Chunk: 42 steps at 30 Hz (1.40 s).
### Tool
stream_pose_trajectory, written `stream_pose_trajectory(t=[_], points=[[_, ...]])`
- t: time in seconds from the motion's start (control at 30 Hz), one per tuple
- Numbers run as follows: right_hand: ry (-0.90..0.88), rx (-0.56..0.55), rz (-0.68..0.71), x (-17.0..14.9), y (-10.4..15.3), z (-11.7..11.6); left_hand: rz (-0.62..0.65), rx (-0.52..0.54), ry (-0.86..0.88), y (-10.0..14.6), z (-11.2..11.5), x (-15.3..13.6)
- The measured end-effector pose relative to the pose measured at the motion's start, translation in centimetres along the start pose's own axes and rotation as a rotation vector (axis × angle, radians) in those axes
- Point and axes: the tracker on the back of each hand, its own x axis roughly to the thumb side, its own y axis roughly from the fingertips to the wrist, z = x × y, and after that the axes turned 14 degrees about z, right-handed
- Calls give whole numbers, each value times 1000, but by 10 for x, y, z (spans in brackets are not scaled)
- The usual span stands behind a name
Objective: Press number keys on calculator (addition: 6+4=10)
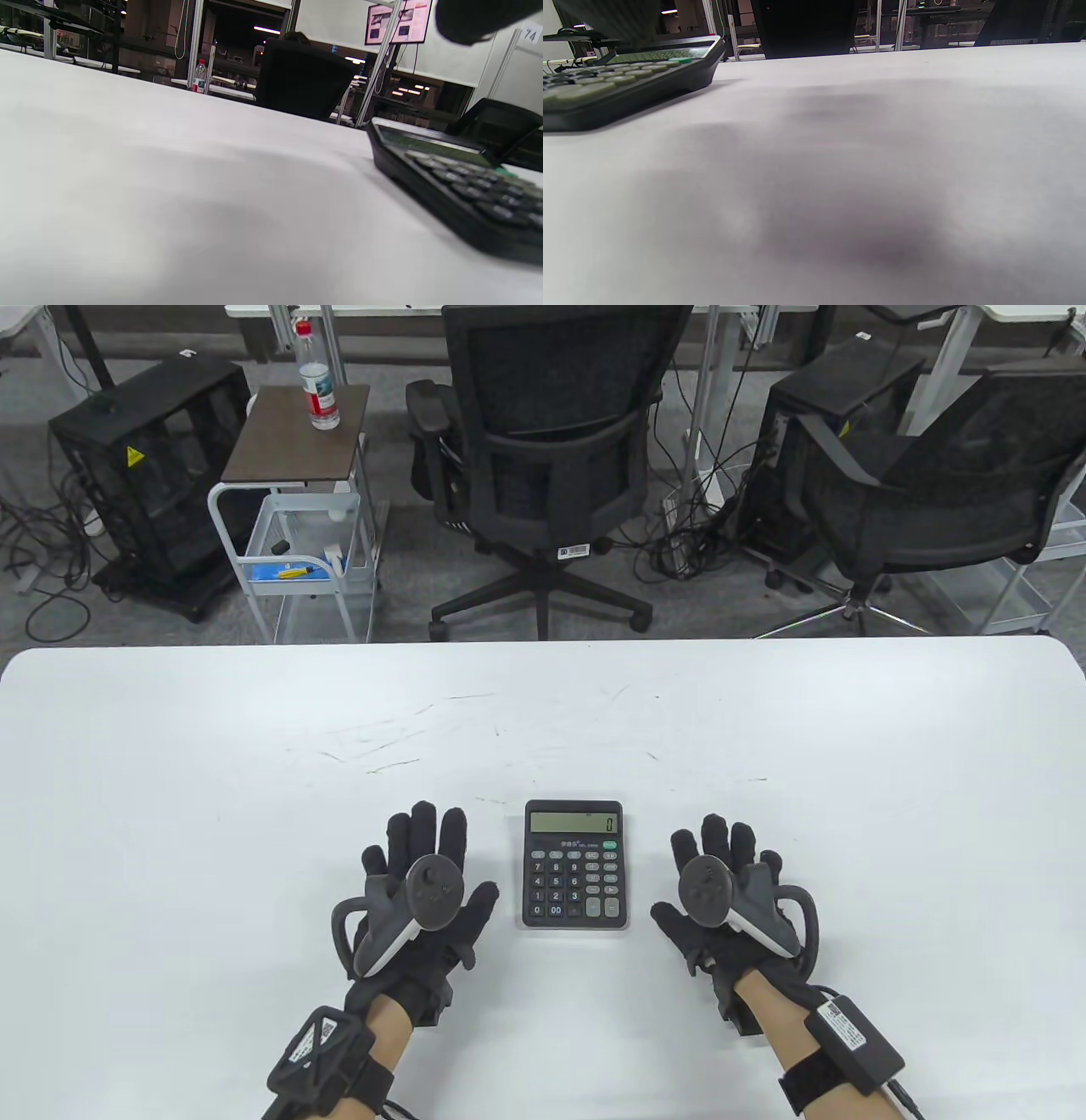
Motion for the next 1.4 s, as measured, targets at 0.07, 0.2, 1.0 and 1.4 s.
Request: stream_pose_trajectory(t=[0.07, 0.2, 1.0, 1.4], points=[[-2, 3, 0, 2, -1, -1, -10, 2, 10, 1, 0, -4], [-5, 8, 19, 9, -2, -4, -15, -9, 26, -1, 4, -7], [-89, 134, 183, 73, -28, -23, 9, -33, 7, -2, 11, -3], [-73, 123, 182, 71, -28, -23, 8, -42, 12, -1, 11, -3]])
